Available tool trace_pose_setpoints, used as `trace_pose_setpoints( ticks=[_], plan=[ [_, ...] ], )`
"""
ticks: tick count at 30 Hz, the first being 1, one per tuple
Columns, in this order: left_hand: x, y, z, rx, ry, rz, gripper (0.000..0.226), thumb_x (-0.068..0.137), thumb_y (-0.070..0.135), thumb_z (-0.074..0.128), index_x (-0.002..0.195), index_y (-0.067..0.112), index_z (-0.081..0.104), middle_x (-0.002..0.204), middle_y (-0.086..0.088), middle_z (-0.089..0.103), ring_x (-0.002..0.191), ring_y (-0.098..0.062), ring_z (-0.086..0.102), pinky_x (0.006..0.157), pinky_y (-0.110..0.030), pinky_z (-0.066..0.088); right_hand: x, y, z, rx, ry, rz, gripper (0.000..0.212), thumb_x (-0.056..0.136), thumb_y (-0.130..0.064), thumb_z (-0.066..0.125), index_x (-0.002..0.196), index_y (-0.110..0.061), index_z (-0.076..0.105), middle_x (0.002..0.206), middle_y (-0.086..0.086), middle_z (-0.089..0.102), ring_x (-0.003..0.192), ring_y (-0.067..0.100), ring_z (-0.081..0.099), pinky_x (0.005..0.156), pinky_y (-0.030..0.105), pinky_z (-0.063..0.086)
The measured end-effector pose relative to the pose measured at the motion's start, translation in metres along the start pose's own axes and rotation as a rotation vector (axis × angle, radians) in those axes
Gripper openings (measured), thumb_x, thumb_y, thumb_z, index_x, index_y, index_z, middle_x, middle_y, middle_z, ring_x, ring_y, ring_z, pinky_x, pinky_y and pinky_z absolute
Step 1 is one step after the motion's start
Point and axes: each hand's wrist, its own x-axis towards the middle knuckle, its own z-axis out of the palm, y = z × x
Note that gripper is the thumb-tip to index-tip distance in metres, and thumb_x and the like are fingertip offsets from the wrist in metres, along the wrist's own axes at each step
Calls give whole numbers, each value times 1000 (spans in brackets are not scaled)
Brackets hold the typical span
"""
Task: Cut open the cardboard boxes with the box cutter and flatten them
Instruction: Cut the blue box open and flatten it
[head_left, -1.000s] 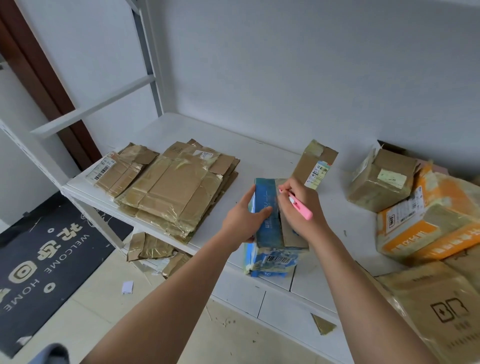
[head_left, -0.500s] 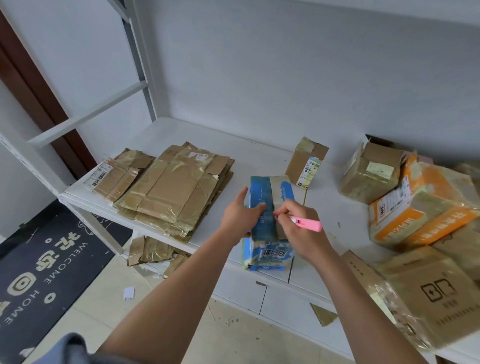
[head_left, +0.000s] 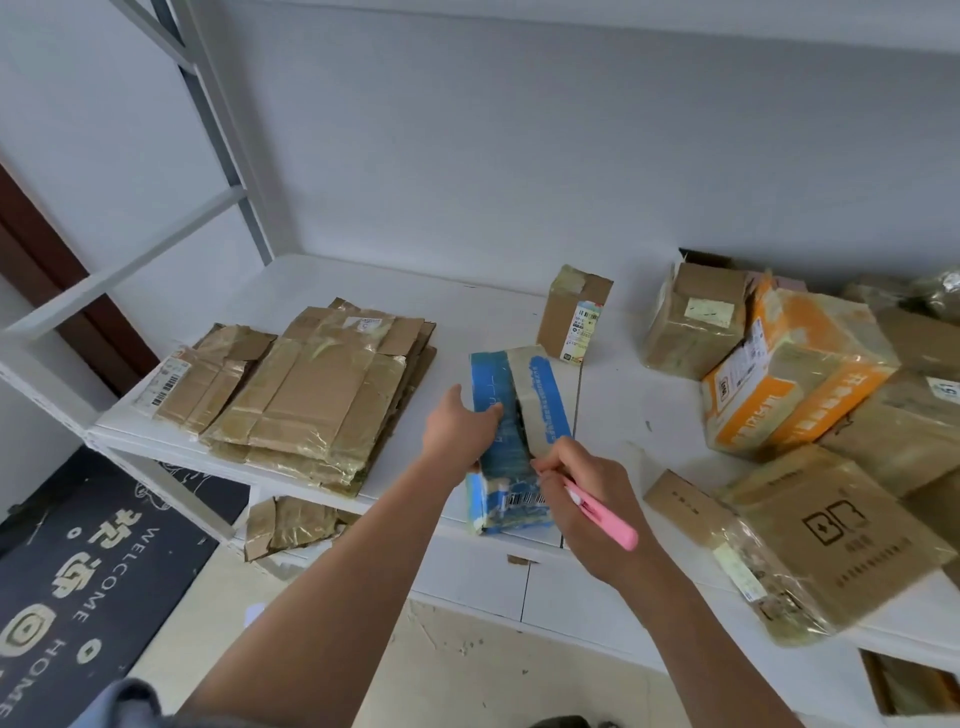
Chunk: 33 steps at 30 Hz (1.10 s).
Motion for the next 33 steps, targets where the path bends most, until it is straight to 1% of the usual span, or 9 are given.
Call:
trace_pose_setpoints(
  ticks=[4, 6, 8, 10, 13, 15, 19, 28, 33],
  plan=[
    [-2, 6, -5, 75, -95, 5, 89, 94, 28, 64, 154, 41, 0, 138, -11, 50, 107, -31, 63, 69, -50, 61, -4, 3, -6, 173, 63, 89, 19, 95, -5, 55, 83, -19, 59, 82, -5, 69, 70, 7, 62, 54, 16, 46],
    [1, 14, -10, 203, -130, 113, 102, 90, 21, 69, 152, 46, -7, 154, -10, 28, 125, -34, 50, 70, -44, 58, -9, 5, -4, 269, 151, 47, 12, 93, -5, 57, 83, -12, 59, 74, -8, 66, 63, 5, 58, 52, 15, 44],
    [8, 25, -17, 352, -179, 264, 108, 86, 15, 73, 153, 45, -6, 163, -1, -3, 146, -35, 18, 100, -50, 46, -18, 8, 3, 349, 254, 6, 8, 90, -10, 57, 82, -7, 57, 65, -4, 61, 56, 5, 54, 51, 17, 43],
    [15, 32, -22, 491, -300, 363, 101, 87, 15, 72, 155, 41, 2, 164, 7, -10, 151, -28, -5, 119, -55, 20, -26, 12, 8, 431, 335, 12, 9, 89, -11, 57, 81, -7, 54, 62, 1, 59, 54, 8, 54, 52, 19, 45],
    [24, 34, -23, 547, -408, 374, 84, 90, 19, 69, 155, 32, 18, 159, 5, 8, 146, -24, 17, 118, -42, 26, -28, 19, 8, 606, 482, 58, 23, 91, 4, 59, 77, -14, 55, 59, 3, 59, 55, 13, 56, 55, 21, 47],
    [29, 33, -24, 531, -352, 372, 80, 88, 27, 72, 152, 35, 26, 144, 1, 21, 132, -21, 31, 113, -36, 34, -24, 24, 1, 701, 589, 99, 28, 94, 4, 55, 77, -18, 56, 62, 9, 61, 59, 17, 59, 59, 23, 49],
    [29, 26, -23, 563, -184, 383, 79, 83, 35, 76, 149, 41, 32, 125, 2, 25, 132, -26, 25, 112, -40, 30, -17, 33, -6, 832, 647, 168, 16, 99, -4, 53, 86, -13, 54, 73, 10, 68, 72, 22, 67, 70, 26, 54],
    [10, -2, -18, 717, 267, 398, 85, 81, 71, 57, 150, 33, 25, 138, -12, 26, 129, -34, 23, 112, -46, 20, 13, 29, 11, 1038, 748, 253, 20, 91, -24, 65, 91, -8, 54, 81, 14, 71, 83, 23, 71, 88, 43, 58],
    [22, -10, -13, 945, 52, 704, 53, 98, 57, 19, 150, 53, 10, 164, -1, 1, 150, -28, -8, 121, -46, -7, 23, 42, 3, 992, 783, 256, 9, 97, -16, 61, 91, -14, 55, 80, 15, 70, 82, 24, 71, 86, 43, 59]
  ],
)
